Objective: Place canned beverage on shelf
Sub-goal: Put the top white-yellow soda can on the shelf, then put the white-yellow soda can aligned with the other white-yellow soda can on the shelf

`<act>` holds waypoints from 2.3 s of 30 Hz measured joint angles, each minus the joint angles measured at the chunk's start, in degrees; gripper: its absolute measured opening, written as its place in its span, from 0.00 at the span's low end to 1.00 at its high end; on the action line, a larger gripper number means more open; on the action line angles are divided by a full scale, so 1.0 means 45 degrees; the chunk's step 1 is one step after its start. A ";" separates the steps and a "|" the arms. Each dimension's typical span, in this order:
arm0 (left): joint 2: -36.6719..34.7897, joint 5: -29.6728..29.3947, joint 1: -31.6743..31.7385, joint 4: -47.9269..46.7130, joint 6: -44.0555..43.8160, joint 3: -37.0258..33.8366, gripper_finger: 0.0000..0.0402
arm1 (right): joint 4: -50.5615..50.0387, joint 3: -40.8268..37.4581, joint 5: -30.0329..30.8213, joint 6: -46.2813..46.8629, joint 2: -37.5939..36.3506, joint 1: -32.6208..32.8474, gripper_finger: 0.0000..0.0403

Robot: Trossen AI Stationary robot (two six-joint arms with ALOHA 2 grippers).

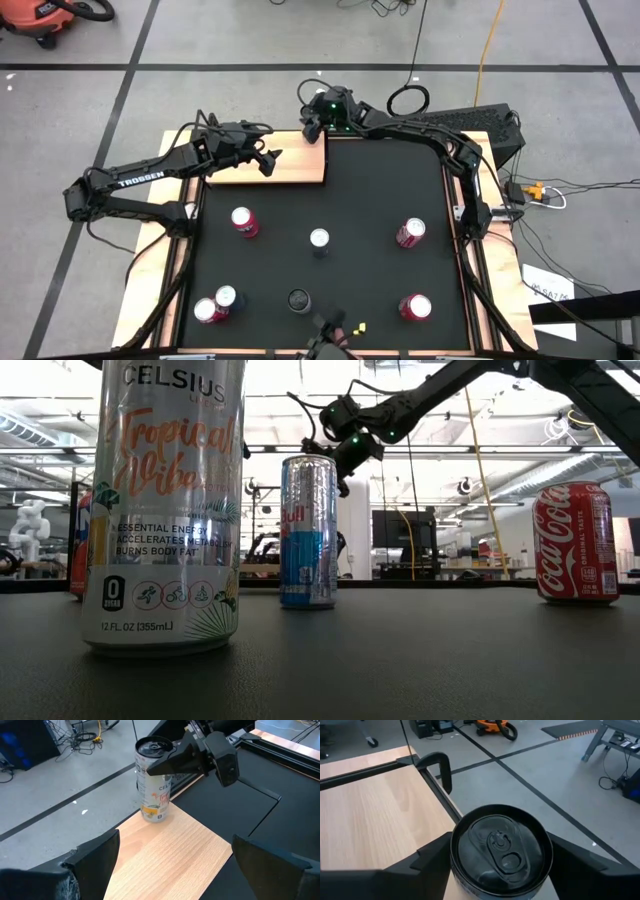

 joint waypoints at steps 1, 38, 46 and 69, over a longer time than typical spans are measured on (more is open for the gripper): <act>0.0002 0.0000 0.0000 0.0000 0.0000 0.0000 0.96 | -0.0008 0.0000 0.0000 0.0030 -0.0005 0.0029 0.65; 0.0005 0.0092 0.0000 0.0019 0.0000 0.0000 0.96 | -0.2564 0.0068 -0.0165 0.1642 -0.3525 0.0781 0.84; 0.0005 0.1023 -0.0150 0.0024 -0.1704 0.0000 0.96 | -0.4190 0.0068 -0.0126 0.2101 -0.4678 0.2685 0.78; 0.0005 0.3522 -0.3107 0.0333 0.0334 0.0000 0.96 | -1.1933 0.0068 0.2191 0.9944 -0.6475 0.8798 0.78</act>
